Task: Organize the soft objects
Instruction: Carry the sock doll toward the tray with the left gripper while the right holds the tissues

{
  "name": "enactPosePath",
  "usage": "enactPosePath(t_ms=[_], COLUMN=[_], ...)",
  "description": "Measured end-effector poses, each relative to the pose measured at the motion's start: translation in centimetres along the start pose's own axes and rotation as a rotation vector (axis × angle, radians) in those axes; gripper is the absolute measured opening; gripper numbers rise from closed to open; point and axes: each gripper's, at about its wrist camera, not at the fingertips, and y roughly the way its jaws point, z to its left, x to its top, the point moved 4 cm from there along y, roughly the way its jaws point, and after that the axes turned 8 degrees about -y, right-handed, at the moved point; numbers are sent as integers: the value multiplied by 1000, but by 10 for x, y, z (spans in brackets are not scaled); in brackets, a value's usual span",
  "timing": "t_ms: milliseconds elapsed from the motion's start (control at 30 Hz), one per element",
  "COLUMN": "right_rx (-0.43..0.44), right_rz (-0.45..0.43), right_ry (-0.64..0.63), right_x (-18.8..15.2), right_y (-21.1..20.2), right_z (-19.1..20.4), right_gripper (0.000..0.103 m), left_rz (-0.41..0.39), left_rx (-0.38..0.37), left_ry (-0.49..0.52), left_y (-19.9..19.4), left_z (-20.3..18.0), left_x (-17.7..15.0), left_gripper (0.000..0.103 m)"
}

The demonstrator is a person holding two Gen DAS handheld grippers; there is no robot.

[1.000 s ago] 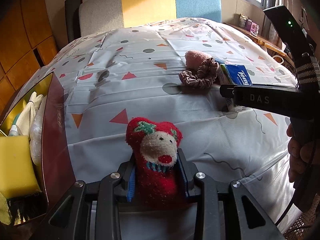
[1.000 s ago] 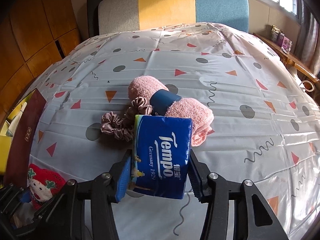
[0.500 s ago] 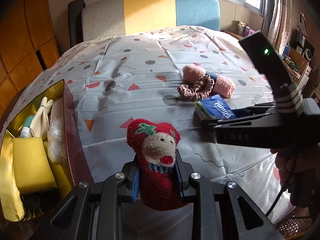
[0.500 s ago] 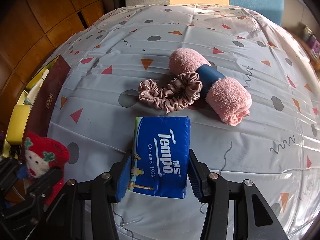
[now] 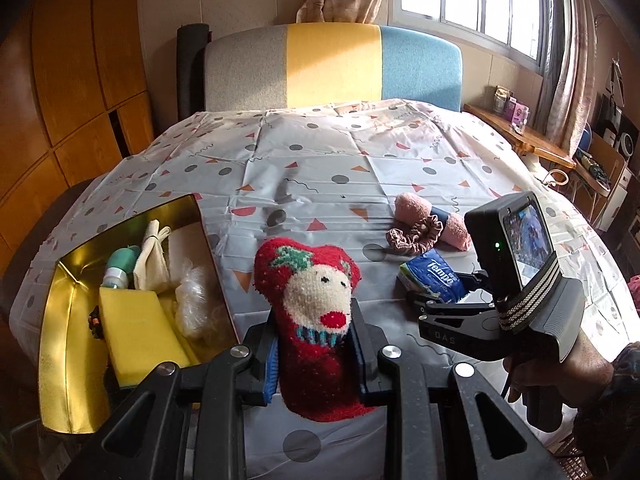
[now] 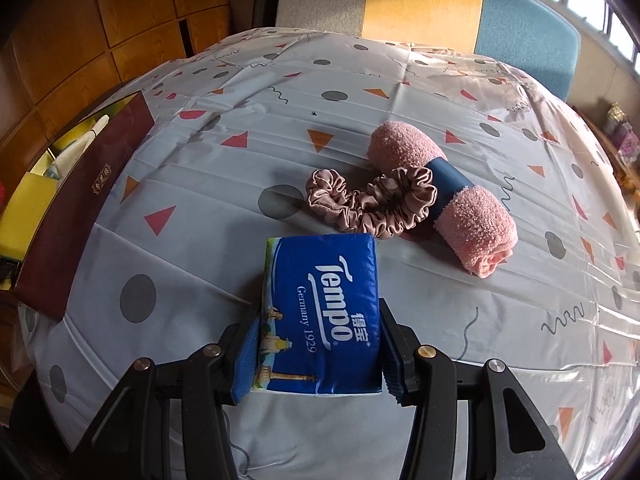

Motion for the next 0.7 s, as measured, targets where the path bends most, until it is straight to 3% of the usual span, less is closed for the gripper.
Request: enactPosePath(t_ms=[700], right_rx=[-56], right_rz=[-100], right_ry=[-33], right_x=[-8], right_y=[-2], right_z=[5], right_gripper=[52], left_rz=[-85], left_rx=[57], left_ry=[-109], left_y=[-43], left_z=[60], left_x=[12], left_gripper=[27])
